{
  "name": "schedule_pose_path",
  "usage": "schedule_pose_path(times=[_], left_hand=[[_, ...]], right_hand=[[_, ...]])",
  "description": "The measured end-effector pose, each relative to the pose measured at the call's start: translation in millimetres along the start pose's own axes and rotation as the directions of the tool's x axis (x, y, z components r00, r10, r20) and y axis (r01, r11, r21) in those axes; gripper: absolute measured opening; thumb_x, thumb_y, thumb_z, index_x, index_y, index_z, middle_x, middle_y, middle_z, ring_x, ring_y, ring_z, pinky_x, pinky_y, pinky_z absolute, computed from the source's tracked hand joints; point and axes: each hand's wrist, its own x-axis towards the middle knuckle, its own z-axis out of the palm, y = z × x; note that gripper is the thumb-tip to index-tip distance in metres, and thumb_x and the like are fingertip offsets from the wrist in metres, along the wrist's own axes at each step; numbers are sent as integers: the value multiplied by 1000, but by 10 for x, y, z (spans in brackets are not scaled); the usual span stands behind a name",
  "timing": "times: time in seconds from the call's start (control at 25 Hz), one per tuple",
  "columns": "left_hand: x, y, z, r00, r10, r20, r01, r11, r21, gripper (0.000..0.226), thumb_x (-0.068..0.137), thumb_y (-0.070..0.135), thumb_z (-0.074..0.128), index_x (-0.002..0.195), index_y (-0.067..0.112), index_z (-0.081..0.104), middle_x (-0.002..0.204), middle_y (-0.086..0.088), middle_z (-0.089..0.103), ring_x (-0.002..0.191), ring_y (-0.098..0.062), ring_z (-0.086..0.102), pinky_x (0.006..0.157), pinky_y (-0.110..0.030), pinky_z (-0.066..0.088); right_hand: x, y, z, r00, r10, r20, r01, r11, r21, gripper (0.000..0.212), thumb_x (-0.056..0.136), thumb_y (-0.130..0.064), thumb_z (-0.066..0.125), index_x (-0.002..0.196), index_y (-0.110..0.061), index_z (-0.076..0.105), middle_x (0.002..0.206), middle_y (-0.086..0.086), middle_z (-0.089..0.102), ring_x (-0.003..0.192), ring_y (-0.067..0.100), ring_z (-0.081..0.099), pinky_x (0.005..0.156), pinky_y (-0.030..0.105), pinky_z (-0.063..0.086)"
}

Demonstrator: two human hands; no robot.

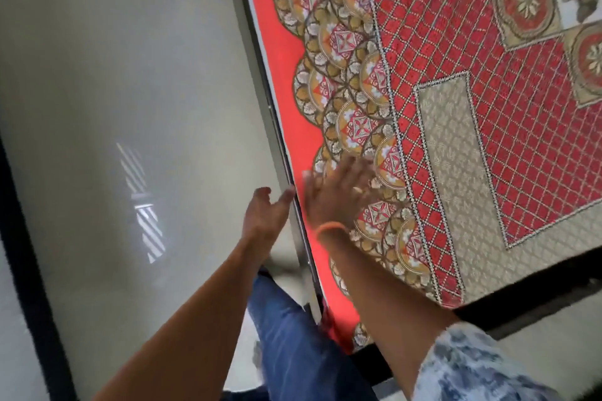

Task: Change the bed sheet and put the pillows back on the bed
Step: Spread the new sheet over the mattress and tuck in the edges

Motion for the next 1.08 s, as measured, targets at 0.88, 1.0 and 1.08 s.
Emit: schedule_pose_path(times=[0.88,1.0,1.08], left_hand=[[1004,1553,-347,877,-13,481,174,940,-293,21,85,16,75,105,12,70,108,-8,74,98,-25,71,90,-40,57],[1046,1527,-447,883,-48,468,188,947,-259,12,88,20,72,98,16,67,97,-1,73,84,-16,69,77,-34,55],[1093,1460,-475,918,-93,386,203,945,-257,11,89,23,72,93,17,65,91,-1,71,78,-16,65,65,-30,54]], right_hand=[[328,-749,-87,999,48,-6,-47,992,119,117,69,-83,49,155,-9,19,159,23,12,149,40,9,117,60,2],[214,-904,-79,991,103,-89,-91,988,122,79,85,-34,62,153,-11,29,159,22,20,147,40,19,114,63,20],[187,-986,-74,983,139,-120,-117,979,167,68,87,-22,61,150,-11,37,157,22,25,145,41,24,113,63,23]])
